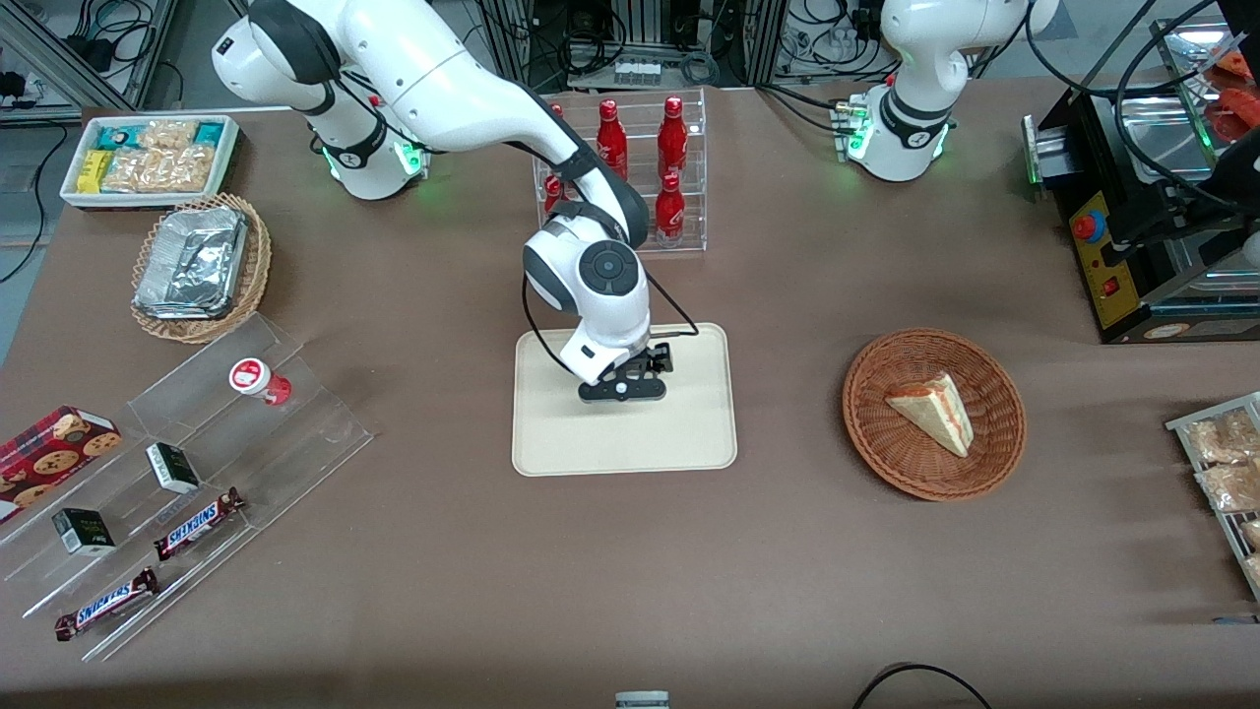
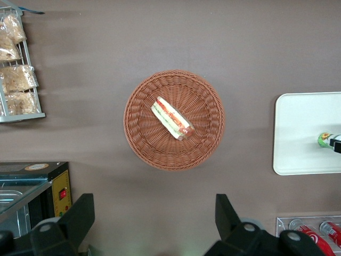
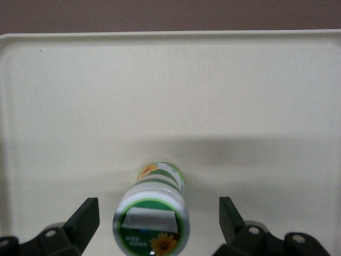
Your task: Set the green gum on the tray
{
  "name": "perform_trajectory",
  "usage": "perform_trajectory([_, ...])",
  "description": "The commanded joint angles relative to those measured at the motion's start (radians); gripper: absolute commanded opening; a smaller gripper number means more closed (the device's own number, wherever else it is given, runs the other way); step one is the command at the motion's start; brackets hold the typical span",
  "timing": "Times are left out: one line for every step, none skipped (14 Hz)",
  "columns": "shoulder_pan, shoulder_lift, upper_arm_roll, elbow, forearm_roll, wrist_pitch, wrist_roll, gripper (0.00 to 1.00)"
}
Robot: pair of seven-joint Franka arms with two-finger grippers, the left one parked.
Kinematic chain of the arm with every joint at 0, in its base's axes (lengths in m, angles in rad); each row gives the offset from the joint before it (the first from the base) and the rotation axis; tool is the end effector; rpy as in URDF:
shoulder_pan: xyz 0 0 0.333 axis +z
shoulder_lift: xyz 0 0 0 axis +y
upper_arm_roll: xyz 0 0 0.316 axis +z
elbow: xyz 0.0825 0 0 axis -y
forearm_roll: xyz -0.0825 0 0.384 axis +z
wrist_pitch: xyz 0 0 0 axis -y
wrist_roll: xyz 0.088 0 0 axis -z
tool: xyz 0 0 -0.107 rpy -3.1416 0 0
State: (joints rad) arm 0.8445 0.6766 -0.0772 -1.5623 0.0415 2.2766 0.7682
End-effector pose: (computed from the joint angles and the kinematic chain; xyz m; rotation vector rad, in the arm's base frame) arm 0.5024 0.4972 0.2521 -3.1246 0.0145 -0.0621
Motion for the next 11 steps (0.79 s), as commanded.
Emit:
perform_trajectory([-0.028, -0.139, -0.003, -0.044, 0.015, -0.097, -0.039, 1.0])
perform_trajectory([-0.057, -0.2, -0.003, -0.08, 0.015, -0.112, -0.074, 1.0])
perform_trajectory([-0.082, -0.263, -0.001, -0.128, 0.017, -0.114, -0.119, 1.0])
perform_trajectory([-0.114, -0.331, -0.001, -0.183, 0.021, -0.111, -0.136, 1.0])
perform_trajectory([-0.148, -0.395, 0.0, -0.229, 0.021, -0.117, -0.142, 1.0])
perform_trajectory([-0.177, -0.449, 0.001, -0.27, 0.021, -0.13, -0.154, 1.0])
perform_trajectory([-0.206, -0.504, 0.001, -0.304, 0.021, -0.17, -0.197, 1.0])
perform_trajectory([-0.243, -0.547, 0.001, -0.32, 0.021, -0.221, -0.24, 1.0])
perform_trajectory([-0.289, -0.587, 0.001, -0.323, 0.021, -0.277, -0.272, 1.0])
perform_trajectory([-0.33, -0.618, 0.001, -0.321, 0.021, -0.322, -0.295, 1.0])
perform_trajectory([-0.379, -0.647, 0.001, -0.32, 0.021, -0.363, -0.343, 1.0])
